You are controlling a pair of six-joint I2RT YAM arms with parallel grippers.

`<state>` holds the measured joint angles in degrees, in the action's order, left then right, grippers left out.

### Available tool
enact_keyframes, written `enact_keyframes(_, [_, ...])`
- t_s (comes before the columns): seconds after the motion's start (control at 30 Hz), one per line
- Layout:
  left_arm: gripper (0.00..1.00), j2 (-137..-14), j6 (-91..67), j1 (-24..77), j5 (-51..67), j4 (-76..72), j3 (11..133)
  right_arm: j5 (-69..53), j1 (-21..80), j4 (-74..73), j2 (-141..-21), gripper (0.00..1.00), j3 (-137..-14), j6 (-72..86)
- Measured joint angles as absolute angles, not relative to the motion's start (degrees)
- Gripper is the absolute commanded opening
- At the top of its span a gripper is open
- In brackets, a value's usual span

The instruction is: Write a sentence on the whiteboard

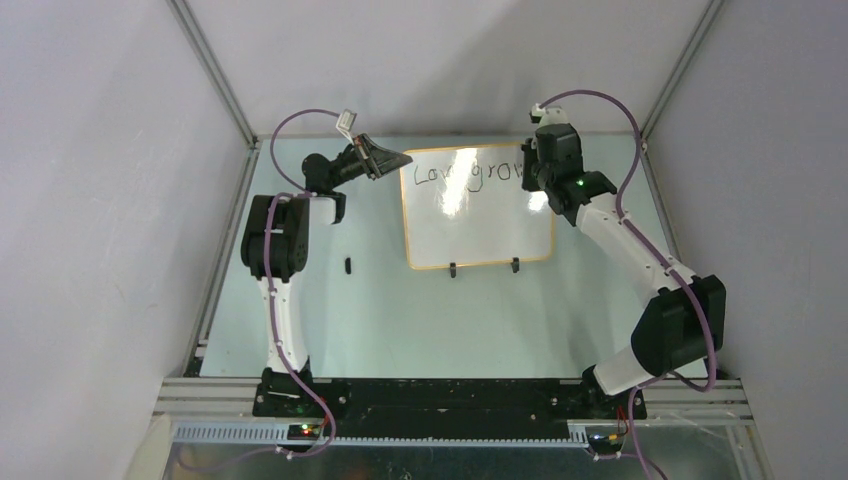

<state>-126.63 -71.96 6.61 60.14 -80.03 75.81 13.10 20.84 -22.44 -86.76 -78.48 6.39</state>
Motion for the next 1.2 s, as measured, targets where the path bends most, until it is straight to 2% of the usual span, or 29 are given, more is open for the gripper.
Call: enact_keyframes(1.2, [0.0, -126.6, -72.0, 6.6, 60.1, -80.0, 75.8, 13.2, 20.1, -22.4, -87.5, 0.0, -79.4, 6.4])
